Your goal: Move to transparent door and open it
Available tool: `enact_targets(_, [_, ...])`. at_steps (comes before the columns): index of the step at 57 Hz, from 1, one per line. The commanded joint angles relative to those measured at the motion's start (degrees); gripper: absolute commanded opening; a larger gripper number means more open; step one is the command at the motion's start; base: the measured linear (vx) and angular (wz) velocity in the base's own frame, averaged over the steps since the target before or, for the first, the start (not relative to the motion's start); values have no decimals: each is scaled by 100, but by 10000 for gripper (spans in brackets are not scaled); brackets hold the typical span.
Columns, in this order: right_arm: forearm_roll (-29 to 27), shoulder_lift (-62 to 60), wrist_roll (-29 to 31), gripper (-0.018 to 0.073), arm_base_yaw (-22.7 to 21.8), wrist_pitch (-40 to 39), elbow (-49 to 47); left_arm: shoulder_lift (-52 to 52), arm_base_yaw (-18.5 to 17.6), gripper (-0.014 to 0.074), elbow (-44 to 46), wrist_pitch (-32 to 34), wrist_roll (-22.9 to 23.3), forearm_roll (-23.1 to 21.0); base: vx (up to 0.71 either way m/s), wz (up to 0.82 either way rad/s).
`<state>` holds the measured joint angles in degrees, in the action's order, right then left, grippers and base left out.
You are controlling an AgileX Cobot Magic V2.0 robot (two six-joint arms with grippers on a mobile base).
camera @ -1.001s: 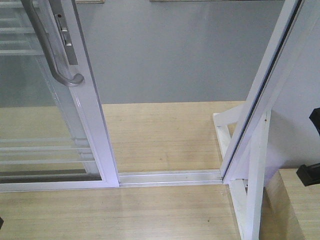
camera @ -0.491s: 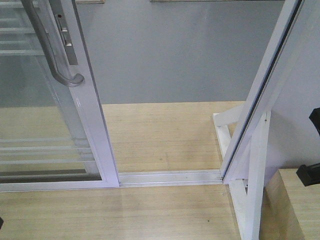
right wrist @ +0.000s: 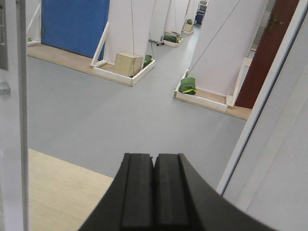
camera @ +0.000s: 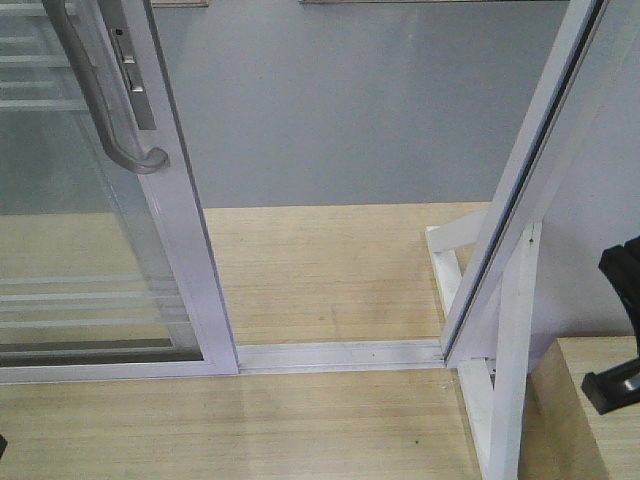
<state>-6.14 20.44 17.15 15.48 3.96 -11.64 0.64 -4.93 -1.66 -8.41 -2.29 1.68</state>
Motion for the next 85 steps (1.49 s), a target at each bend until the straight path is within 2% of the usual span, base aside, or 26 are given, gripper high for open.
enact_targets(1, [746, -420, -909, -1, -30, -299, 255, 80, -31, 0, -55, 436, 9, -53, 0, 0])
enact_targets(11, [678, -1668, -1333, -1, -30, -294, 1395, 80, -31, 0, -55, 436, 9, -53, 0, 0])
enact_targets(14, [706, -2062, -1298, -1, -30, 372, 1342, 80, -31, 0, -55, 436, 9, -53, 0, 0])
enact_targets(16, [761, -2243, -1210, -1, -40, 508, 1354, 80, -31, 0, -55, 436, 9, -53, 0, 0])
enact_targets(20, [901, -2174, -1155, -1, -21, 508, 1361, 79, -31, 0, -55, 435, 9, -53, 0, 0])
enact_targets(67, [840, -2193, -1224, -1, -30, 520, 1361, 79, -31, 0, -55, 435, 9, -53, 0, 0])
enact_targets(85, [839, -2168, -1224, -1, -1364, 520, 1361, 79, -31, 0, -55, 435, 9, -53, 0, 0])
